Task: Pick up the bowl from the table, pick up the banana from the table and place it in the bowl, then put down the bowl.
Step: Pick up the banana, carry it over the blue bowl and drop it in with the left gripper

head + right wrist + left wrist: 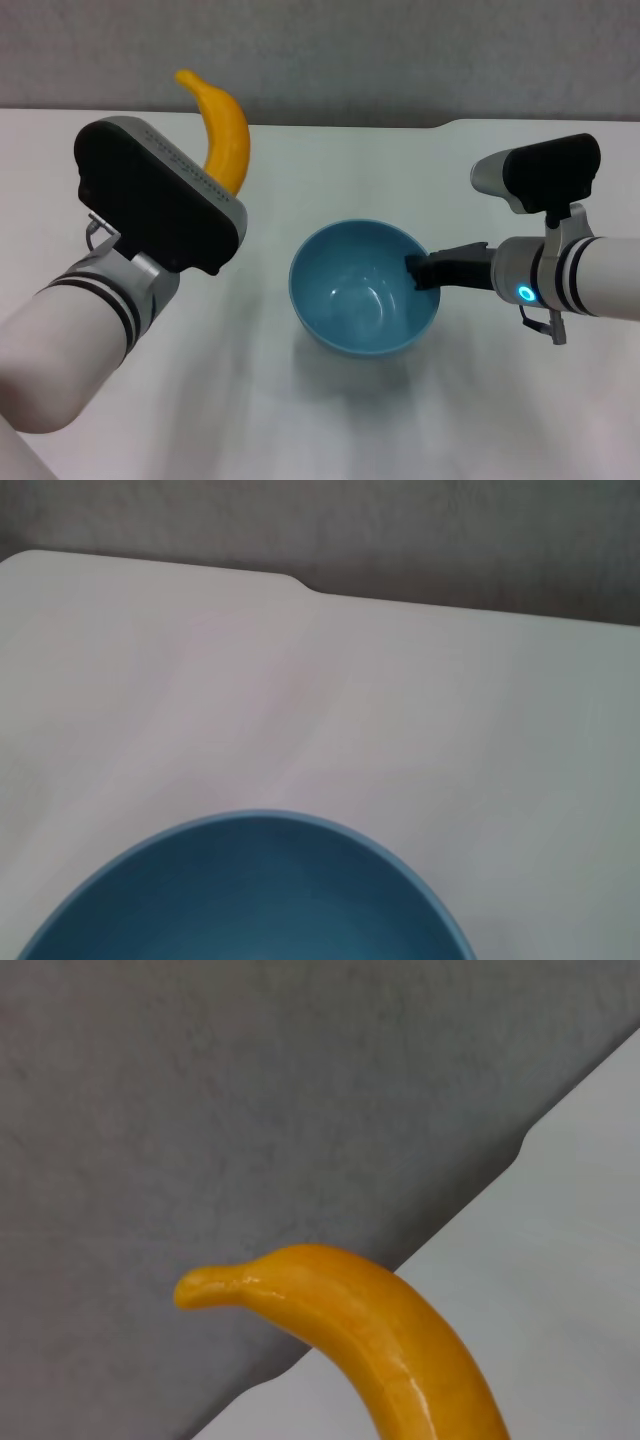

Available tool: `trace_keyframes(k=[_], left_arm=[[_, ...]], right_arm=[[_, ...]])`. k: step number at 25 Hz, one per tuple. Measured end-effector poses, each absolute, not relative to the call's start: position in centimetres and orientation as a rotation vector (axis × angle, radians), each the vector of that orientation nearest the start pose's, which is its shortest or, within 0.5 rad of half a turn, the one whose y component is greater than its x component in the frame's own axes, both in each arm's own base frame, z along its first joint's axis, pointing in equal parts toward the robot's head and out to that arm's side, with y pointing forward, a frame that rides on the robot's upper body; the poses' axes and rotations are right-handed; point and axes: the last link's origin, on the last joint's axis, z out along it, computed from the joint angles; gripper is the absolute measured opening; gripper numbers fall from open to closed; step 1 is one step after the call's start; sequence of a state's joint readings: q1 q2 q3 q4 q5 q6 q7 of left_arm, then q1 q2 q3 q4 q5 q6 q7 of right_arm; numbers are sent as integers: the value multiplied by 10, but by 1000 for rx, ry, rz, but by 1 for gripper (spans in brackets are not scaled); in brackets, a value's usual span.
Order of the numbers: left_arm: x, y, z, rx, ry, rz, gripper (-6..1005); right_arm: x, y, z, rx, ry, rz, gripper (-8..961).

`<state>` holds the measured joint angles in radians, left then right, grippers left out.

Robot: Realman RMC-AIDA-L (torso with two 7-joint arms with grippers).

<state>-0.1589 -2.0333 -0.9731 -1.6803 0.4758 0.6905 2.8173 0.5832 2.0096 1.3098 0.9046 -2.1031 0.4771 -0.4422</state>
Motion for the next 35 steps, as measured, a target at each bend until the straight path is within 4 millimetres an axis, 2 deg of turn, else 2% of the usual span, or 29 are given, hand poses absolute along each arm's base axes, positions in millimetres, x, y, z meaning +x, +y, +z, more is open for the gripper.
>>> trace_keyframes(k=[3,8,14,19,25,35], left_arm=[[-150,323,-30,-1983,-372,2,515],[-129,322,-34,-2005,-569,-271,517],[-106,319,-35,-2060,-619,-552,520],[-111,318,-43,-2081,-646,-644,522],[-125,319,-48,-2084,-659,-676,524],[-144,317,-45,-2047,-705,-681,529]], right_arm=[[205,404,-75,-2256,1036,195,28],[201,405,-78,-2269,1017,193,28],[189,403,-87,-2308,1000,206,28],[177,400,-92,-2350,984,241,29],[170,396,-96,-2384,971,256,29],[170,393,-94,-2382,976,270,28]])
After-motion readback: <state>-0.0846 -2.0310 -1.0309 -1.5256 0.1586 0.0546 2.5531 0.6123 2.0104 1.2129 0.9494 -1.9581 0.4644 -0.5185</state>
